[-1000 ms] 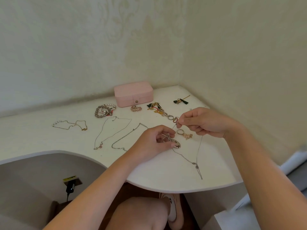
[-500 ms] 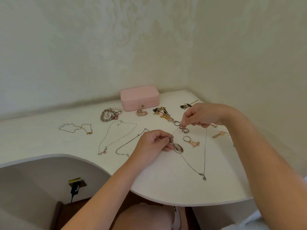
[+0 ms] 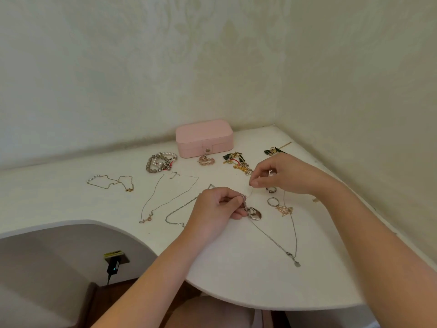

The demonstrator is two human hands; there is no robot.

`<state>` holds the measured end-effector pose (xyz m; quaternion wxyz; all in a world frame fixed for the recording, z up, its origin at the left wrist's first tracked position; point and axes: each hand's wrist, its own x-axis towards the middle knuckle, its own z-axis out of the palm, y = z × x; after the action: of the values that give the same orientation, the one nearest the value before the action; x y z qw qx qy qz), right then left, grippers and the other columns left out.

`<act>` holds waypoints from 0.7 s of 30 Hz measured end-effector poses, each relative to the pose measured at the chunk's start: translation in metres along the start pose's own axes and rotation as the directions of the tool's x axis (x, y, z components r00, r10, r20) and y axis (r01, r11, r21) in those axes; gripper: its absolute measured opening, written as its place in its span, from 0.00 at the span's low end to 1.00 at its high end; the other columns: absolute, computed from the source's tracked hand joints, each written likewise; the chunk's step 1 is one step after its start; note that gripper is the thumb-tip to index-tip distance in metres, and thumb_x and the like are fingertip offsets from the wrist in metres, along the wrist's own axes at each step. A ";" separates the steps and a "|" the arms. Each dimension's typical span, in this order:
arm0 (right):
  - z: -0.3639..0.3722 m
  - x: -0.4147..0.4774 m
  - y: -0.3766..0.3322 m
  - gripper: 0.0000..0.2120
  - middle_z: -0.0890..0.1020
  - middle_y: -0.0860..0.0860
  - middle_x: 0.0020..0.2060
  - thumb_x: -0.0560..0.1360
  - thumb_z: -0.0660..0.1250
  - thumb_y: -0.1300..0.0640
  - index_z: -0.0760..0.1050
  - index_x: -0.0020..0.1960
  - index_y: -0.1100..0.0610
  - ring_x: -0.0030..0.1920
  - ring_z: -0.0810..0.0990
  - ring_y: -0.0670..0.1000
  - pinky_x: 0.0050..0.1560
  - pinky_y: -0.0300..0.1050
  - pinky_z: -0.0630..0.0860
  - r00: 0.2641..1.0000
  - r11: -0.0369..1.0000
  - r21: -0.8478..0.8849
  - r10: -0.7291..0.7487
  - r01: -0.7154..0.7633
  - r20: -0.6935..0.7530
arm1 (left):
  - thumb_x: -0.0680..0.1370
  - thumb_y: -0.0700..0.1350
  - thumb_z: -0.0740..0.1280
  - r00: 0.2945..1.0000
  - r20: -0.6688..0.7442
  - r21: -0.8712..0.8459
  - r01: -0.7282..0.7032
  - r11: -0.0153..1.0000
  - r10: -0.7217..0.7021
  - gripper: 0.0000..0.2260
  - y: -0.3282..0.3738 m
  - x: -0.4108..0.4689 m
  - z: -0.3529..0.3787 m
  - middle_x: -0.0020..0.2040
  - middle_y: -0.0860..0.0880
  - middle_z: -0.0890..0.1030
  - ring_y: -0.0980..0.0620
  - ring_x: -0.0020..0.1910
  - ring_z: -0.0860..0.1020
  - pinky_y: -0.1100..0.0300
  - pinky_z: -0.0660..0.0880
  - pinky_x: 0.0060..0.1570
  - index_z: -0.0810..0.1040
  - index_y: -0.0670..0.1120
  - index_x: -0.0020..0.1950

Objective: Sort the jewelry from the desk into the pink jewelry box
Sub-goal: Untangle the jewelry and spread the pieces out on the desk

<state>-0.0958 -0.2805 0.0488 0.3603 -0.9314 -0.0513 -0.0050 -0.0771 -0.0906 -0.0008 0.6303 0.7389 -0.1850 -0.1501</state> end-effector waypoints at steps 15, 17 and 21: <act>0.022 0.000 -0.016 0.04 0.61 0.44 0.19 0.68 0.76 0.55 0.82 0.40 0.53 0.25 0.59 0.45 0.26 0.34 0.56 0.993 0.993 0.008 -0.114 0.114 -0.037 | 0.79 0.36 0.62 1.000 -0.025 -0.011 0.001 1.000 -0.001 0.11 0.003 -0.001 -0.004 0.32 0.47 0.82 0.53 0.33 0.82 0.65 0.77 0.35 0.80 0.43 0.40; 0.024 0.000 -0.017 0.03 0.62 0.44 0.19 0.69 0.75 0.55 0.82 0.41 0.52 0.25 0.60 0.45 0.26 0.34 0.57 0.992 0.993 -0.023 -0.119 0.118 -0.052 | 0.79 0.37 0.63 0.999 -0.037 -0.006 0.002 1.000 -0.002 0.10 0.002 -0.001 -0.005 0.32 0.47 0.82 0.52 0.34 0.82 0.65 0.78 0.36 0.80 0.43 0.40; 0.027 0.001 -0.019 0.03 0.65 0.43 0.19 0.70 0.73 0.57 0.81 0.40 0.51 0.24 0.62 0.45 0.26 0.34 0.59 0.987 0.986 -0.105 -0.141 0.133 -0.075 | 0.78 0.37 0.65 0.999 -0.050 -0.009 0.008 1.000 -0.009 0.09 0.000 0.002 -0.005 0.33 0.46 0.83 0.52 0.35 0.83 0.62 0.80 0.40 0.81 0.45 0.40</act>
<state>-0.0975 -0.2481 0.0413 0.3141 -0.9414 -0.1001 -0.0709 -0.0726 -0.0869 0.0001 0.6371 0.7406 -0.1654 -0.1351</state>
